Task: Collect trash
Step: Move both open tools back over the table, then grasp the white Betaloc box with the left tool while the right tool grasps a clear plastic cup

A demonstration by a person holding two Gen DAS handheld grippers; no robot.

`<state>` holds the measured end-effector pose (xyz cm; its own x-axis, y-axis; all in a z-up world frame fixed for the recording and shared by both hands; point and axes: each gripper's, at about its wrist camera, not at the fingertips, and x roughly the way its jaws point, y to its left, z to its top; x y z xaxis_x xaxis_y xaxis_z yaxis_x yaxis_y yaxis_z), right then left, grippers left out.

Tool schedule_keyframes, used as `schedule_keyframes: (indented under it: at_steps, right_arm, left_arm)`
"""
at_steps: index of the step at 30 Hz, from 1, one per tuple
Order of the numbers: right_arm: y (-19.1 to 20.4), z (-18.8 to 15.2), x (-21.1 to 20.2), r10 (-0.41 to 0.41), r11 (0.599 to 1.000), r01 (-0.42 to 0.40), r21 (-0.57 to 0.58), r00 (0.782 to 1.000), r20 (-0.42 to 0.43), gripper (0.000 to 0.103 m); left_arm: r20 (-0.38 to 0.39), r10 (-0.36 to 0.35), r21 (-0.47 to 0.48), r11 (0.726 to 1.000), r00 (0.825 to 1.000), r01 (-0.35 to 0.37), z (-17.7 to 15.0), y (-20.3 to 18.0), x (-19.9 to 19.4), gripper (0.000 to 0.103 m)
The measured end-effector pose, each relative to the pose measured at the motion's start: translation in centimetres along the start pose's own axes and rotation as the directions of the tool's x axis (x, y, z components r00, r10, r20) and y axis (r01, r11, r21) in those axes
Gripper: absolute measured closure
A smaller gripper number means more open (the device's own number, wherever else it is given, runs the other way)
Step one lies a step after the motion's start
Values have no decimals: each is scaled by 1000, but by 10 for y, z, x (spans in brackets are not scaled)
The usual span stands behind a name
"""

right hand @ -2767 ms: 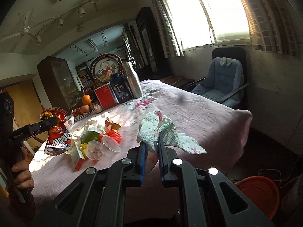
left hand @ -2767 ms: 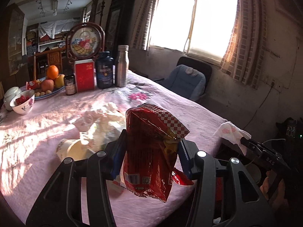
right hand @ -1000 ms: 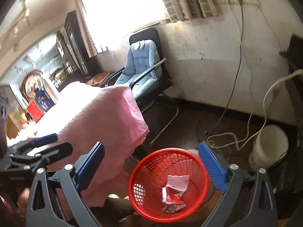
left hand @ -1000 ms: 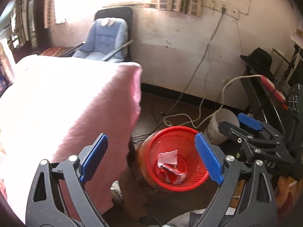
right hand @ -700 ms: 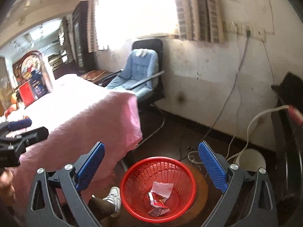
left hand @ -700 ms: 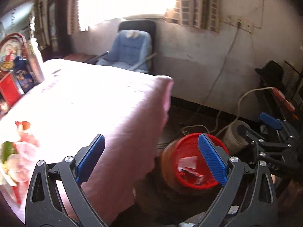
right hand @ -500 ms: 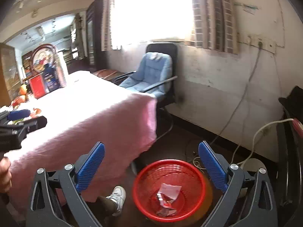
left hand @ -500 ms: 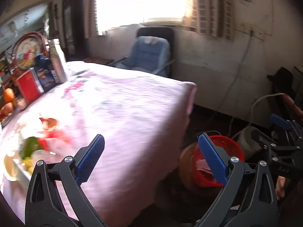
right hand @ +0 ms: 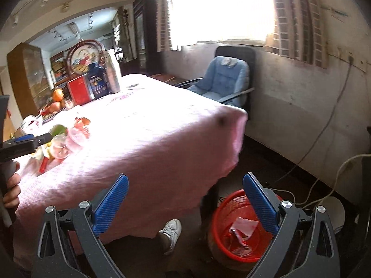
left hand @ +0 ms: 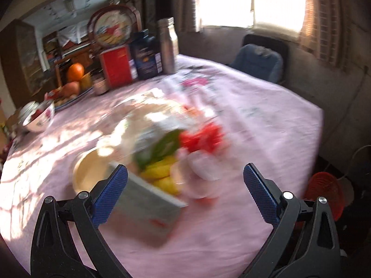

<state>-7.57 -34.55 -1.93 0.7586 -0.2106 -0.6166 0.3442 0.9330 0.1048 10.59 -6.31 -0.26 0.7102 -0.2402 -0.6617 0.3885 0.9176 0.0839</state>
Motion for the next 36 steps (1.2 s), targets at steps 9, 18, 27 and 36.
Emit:
schedule_keyframes:
  at_steps: [9, 18, 27, 36]
  right_arm:
    - [37, 1, 0, 41, 997, -40, -68, 999, 1, 6]
    - [54, -3, 7, 59, 994, -61, -92, 998, -28, 6]
    - [53, -1, 11, 102, 992, -103, -73, 995, -23, 6]
    - [99, 10, 39, 276, 955, -281, -94, 959, -55, 6]
  left_arm:
    - [-133, 137, -174, 972, 981, -160, -38, 113, 1, 7]
    - [-153, -86, -254, 966, 984, 45, -9, 76, 16, 7]
    - [-266, -9, -183, 982, 964, -41, -33, 86, 29, 7]
    - [-114, 165, -56, 983, 980, -173, -41, 94, 0, 7]
